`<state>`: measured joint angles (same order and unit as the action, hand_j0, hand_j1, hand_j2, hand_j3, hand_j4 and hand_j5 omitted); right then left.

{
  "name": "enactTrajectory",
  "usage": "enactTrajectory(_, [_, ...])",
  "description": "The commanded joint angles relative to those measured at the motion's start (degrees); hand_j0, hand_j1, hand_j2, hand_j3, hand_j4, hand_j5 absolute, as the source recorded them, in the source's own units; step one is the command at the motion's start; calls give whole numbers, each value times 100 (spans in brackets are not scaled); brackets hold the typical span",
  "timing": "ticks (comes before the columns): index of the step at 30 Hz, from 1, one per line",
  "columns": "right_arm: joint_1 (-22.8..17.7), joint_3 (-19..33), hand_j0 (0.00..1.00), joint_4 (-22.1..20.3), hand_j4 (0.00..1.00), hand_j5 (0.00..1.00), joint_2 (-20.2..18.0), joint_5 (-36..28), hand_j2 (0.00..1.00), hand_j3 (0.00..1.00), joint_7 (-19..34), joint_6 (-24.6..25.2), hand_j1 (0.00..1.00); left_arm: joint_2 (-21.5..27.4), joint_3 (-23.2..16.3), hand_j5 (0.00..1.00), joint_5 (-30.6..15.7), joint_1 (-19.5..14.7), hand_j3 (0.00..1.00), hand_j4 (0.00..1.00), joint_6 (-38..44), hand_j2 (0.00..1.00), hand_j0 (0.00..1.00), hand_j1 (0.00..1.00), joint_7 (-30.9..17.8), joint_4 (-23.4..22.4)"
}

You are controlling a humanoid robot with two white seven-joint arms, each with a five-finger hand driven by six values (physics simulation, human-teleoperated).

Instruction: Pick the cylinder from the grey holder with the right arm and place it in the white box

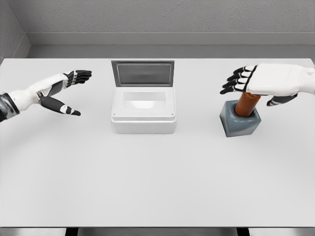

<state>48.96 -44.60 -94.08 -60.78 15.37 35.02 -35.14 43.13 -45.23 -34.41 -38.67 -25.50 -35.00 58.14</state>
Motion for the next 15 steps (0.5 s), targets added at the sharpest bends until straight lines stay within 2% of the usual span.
enactTrajectory(1, [0, -137, 100, 118, 100, 100, 49, -17, 100, 100, -2, 14, 100, -174, 23, 100, -57, 9, 100, 100, 71, 100, 100, 100, 0, -207])
enactTrajectory(4, [0, -163, 100, 154, 100, 100, 84, -8, 100, 100, -2, 14, 100, -165, 67, 100, -110, 0, 100, 100, 80, 100, 100, 100, 0, -251])
enactTrajectory(6, [9, -163, 100, 267, 100, 100, 93, -8, 100, 100, -2, 14, 100, -244, 75, 100, -110, -35, 100, 100, 80, 100, 100, 100, 0, -471])
enactTrajectory(10, [0, -181, 100, 382, 100, 100, 119, -8, 100, 100, -2, 14, 100, -244, 75, 100, -110, -53, 100, 100, 80, 100, 100, 100, 0, -479])
enactTrajectory(12, [0, -242, 100, 391, 100, 100, 128, -8, 100, 100, -2, 14, 100, -244, 75, 100, -22, -79, 100, 100, 54, 100, 100, 100, 0, -752])
enactTrajectory(15, [0, -251, 100, 593, 100, 100, 172, 1, 100, 100, -2, 14, 100, -244, 31, 100, -13, -62, 100, 100, -17, 100, 100, 100, 0, -778])
